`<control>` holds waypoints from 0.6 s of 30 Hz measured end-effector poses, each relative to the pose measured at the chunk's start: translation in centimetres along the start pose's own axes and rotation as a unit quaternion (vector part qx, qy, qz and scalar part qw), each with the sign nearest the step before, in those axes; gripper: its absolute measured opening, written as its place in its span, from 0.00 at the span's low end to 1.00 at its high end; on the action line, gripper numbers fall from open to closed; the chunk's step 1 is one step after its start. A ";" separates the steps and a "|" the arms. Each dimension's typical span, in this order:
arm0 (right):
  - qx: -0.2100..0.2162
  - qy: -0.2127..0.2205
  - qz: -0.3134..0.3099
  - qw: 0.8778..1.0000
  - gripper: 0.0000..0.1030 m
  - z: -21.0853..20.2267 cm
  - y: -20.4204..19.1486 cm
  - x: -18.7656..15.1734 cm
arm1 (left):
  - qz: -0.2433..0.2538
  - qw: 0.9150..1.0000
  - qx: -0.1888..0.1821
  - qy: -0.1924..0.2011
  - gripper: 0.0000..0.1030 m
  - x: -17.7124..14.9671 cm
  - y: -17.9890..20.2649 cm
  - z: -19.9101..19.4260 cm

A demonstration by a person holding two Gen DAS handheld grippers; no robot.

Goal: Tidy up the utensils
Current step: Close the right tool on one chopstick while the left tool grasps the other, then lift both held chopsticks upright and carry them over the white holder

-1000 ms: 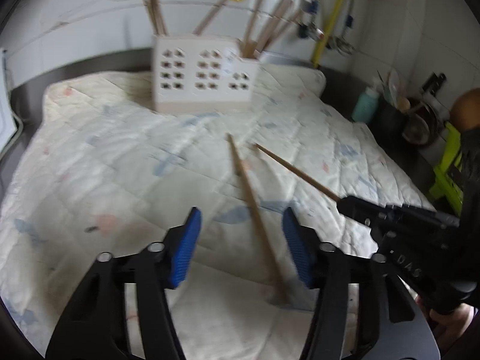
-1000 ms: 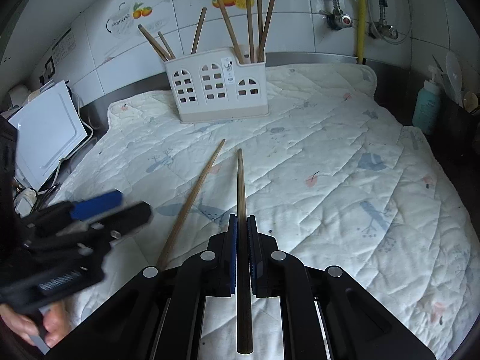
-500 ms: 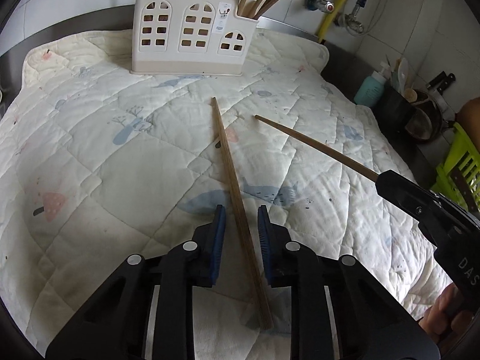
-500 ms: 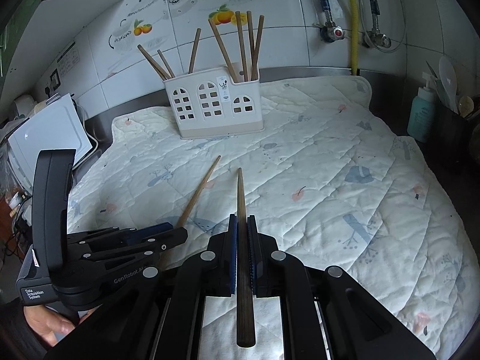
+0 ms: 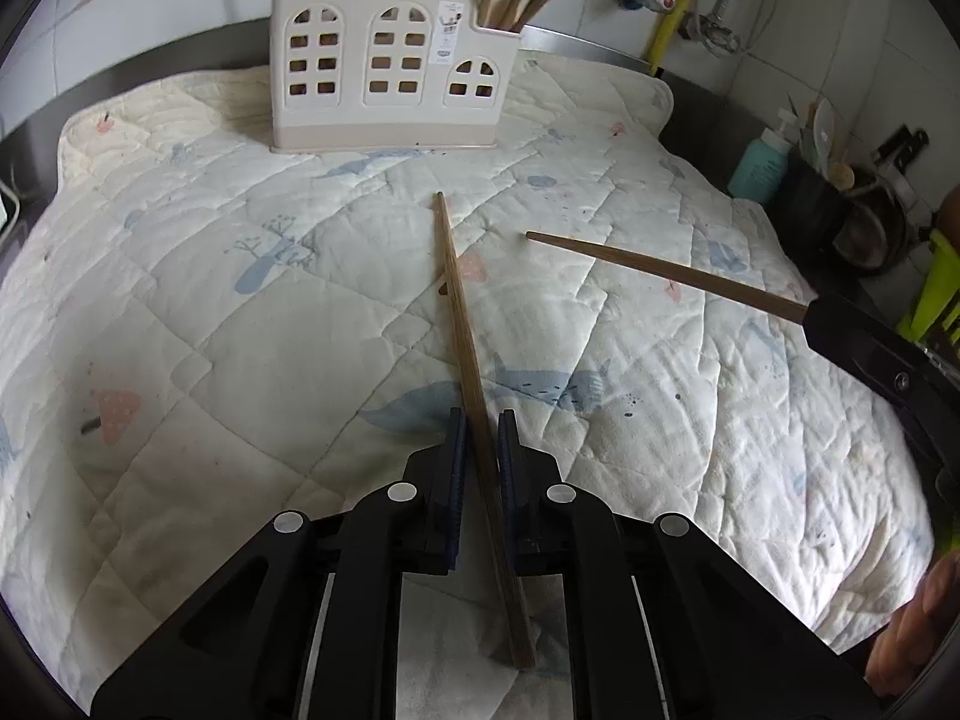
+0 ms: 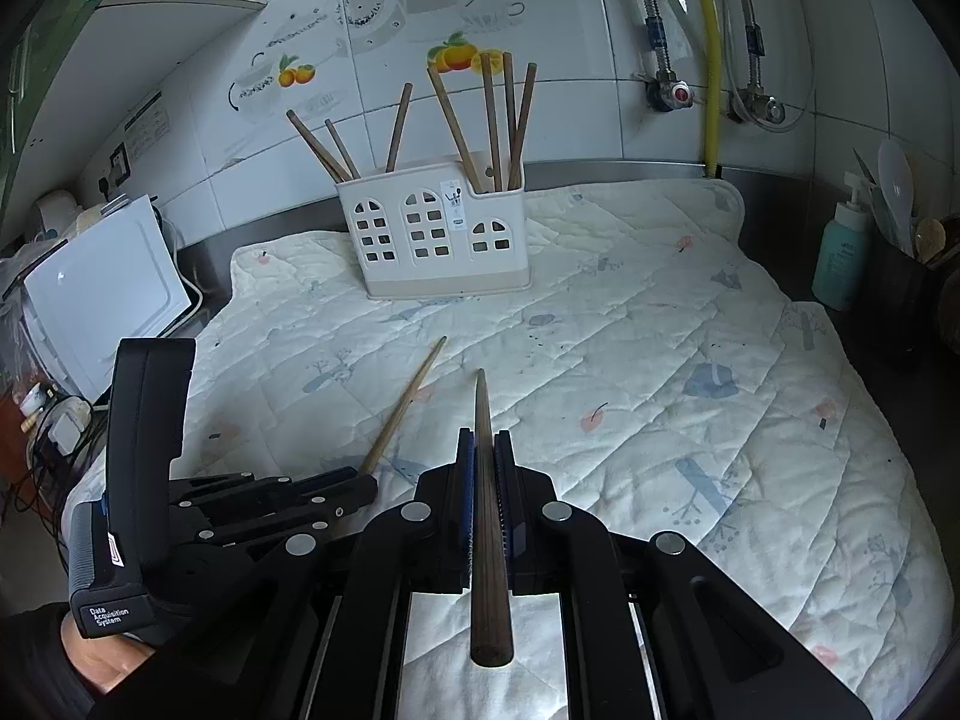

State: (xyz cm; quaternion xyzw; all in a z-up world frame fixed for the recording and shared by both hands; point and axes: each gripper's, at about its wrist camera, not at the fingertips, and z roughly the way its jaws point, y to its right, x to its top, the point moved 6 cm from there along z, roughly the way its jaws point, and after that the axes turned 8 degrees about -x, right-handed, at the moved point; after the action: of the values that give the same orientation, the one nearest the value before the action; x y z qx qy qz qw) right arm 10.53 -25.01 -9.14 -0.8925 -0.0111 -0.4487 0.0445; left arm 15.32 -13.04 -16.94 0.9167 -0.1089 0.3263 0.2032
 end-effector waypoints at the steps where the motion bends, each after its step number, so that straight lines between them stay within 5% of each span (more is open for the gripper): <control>1: 0.000 0.000 0.000 1.000 0.06 0.0 0.0 0.0 | 0.001 1.000 0.001 0.000 0.09 0.0 0.0 0.0; 10: 0.002 0.007 -0.015 1.000 0.06 -0.8 -0.6 0.7 | 0.002 1.000 0.006 0.003 0.06 0.2 0.0 -0.2; 18: 0.010 0.033 -0.026 0.999 0.06 -2.5 -0.3 3.6 | 0.033 0.998 -0.005 0.054 0.05 2.4 -0.4 -4.1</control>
State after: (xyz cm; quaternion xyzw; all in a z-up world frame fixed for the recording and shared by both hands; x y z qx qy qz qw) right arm 10.70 -25.05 -4.73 -0.8763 -0.0371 -0.4784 0.0423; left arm 15.04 -11.04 -12.67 0.8924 -0.1294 0.3816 0.2030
